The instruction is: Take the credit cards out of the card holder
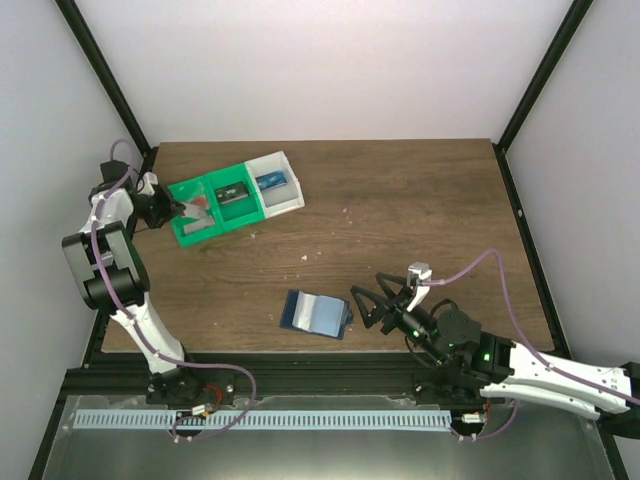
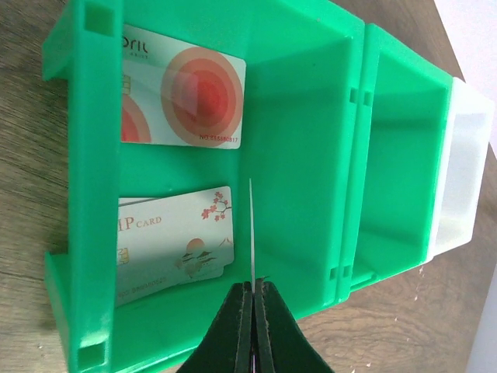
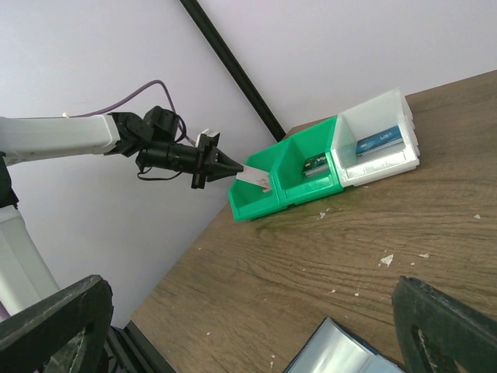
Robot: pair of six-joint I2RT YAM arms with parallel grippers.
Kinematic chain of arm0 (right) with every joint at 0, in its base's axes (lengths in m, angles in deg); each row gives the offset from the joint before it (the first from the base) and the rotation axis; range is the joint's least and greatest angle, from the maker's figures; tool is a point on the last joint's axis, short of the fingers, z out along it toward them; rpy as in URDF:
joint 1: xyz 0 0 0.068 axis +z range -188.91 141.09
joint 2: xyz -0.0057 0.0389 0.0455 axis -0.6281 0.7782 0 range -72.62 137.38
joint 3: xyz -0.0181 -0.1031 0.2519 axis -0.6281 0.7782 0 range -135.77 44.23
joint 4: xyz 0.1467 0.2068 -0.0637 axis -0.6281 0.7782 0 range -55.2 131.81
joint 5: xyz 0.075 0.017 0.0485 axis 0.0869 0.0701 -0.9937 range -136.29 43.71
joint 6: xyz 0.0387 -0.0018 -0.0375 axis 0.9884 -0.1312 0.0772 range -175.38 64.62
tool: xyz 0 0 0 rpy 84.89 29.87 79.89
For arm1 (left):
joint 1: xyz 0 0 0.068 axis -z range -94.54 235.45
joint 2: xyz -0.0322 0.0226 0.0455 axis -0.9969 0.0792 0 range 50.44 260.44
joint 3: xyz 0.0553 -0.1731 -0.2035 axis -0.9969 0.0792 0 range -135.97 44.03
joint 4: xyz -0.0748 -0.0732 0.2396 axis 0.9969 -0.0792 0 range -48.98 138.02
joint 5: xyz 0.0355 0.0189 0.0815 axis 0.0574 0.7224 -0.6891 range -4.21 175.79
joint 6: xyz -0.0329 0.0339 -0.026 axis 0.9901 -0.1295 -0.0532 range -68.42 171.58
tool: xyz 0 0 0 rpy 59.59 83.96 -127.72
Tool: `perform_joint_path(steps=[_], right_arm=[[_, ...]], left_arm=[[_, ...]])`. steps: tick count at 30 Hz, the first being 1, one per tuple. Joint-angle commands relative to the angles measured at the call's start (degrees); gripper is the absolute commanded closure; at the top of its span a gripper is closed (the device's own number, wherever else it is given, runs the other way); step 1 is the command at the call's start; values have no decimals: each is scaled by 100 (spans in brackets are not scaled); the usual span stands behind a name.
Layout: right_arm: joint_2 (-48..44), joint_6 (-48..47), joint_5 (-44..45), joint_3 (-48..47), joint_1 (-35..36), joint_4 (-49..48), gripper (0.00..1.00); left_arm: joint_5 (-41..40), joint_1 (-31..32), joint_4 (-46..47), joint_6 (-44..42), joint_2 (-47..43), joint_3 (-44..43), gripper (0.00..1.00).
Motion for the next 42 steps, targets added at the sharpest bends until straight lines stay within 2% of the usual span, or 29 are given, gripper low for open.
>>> perform_joint_path(steps=[1, 19, 31, 42], right_arm=[[51, -43, 198, -36, -26, -148, 0], [345, -18, 232, -19, -20, -404, 0], [341, 56, 241, 6, -21, -334, 0], [377, -15, 190, -29, -24, -400, 0]], left_arm=[[93, 119, 105, -41, 159, -145, 100], [-143, 215, 66, -196, 438, -107, 100], [-297, 224, -49, -175, 387, -195, 77], [-1006, 289, 2, -118, 125, -202, 71]])
